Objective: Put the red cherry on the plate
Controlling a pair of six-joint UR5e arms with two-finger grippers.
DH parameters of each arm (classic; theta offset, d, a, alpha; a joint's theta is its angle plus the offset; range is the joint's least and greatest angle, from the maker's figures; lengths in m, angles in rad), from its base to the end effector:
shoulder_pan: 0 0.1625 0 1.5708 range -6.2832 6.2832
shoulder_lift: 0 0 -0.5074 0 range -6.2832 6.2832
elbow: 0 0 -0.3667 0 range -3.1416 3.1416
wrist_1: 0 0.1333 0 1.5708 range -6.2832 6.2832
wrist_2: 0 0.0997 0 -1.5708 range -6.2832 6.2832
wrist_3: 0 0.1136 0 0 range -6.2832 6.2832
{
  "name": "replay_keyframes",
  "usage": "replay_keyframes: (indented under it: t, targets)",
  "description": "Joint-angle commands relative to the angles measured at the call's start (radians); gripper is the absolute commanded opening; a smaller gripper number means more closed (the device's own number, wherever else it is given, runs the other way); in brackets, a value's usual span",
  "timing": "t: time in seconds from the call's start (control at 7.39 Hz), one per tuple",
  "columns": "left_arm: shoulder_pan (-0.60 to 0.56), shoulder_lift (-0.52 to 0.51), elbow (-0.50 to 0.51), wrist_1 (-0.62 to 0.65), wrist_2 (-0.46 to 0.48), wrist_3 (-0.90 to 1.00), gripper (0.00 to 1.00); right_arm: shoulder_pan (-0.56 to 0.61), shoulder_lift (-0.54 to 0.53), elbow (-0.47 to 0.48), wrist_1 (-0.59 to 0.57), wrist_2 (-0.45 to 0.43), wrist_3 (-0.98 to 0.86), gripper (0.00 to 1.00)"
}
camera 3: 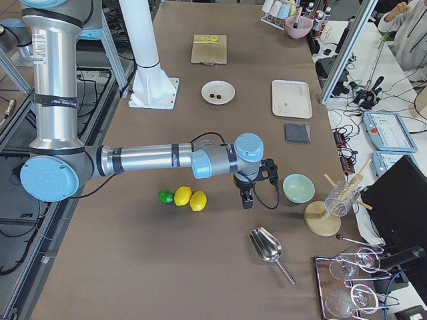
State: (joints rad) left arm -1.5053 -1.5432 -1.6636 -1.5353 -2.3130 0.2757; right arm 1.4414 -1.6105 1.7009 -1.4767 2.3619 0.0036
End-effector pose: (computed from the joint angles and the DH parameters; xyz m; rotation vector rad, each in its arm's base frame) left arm -0.0267 -0.4568 0.7265 0.1066 0.7388 0.3363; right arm -0.0070 -0.4607 0.6966 0.1221 -0.7998 -0.1918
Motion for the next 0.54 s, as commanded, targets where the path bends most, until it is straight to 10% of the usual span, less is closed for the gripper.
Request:
replay_keyframes:
  t: [0.0,0.41]
  targets:
    - [-0.006,0.037,0.001,0.003,-0.002,0.003,0.98,0.005,0.001,-0.013,-0.022,-0.015,-0.040,1.00]
    - [-0.009,0.066,-0.002,0.000,-0.096,-0.004,0.98,0.033,0.004,-0.049,-0.024,-0.009,-0.097,1.00]
